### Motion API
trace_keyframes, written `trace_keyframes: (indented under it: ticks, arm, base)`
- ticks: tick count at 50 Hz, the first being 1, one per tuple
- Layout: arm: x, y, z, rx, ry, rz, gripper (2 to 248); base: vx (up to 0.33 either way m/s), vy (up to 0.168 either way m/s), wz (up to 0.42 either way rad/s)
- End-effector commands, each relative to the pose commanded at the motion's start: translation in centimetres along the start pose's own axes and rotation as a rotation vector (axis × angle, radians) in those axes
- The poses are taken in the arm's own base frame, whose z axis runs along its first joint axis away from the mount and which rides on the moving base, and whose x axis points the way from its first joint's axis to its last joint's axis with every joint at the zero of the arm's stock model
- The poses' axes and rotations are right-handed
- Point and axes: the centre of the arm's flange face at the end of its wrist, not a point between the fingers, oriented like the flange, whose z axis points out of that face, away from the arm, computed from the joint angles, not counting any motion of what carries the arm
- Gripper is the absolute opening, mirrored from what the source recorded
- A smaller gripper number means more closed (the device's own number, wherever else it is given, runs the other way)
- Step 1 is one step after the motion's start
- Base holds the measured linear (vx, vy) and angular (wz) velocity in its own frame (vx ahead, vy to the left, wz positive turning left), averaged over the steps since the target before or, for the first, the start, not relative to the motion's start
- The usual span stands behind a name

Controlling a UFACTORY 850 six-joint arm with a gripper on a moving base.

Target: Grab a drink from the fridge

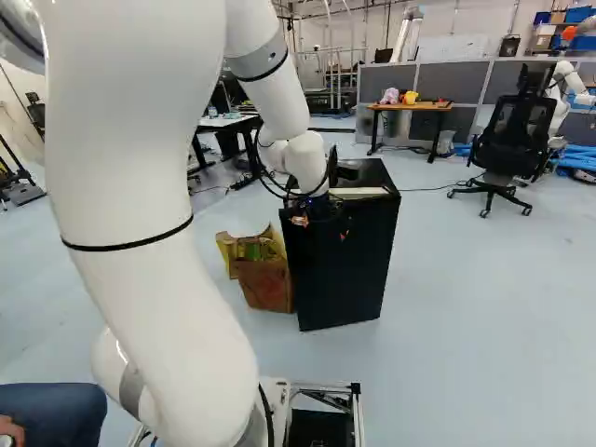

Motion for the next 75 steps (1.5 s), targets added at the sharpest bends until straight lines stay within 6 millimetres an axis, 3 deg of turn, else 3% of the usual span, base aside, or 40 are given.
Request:
trace_keyframes:
  ticks: [31, 75]
  arm:
    - [1.3, -2.7, 0.7, 0.02, 0.027, -0.047, 247]
    - [4.0, -3.9, 1.8, 0.008, 0.044, -0.147, 247]
  base:
    - [0.0, 0.0, 0.0]
    - [0.0, 0.0, 0.0]
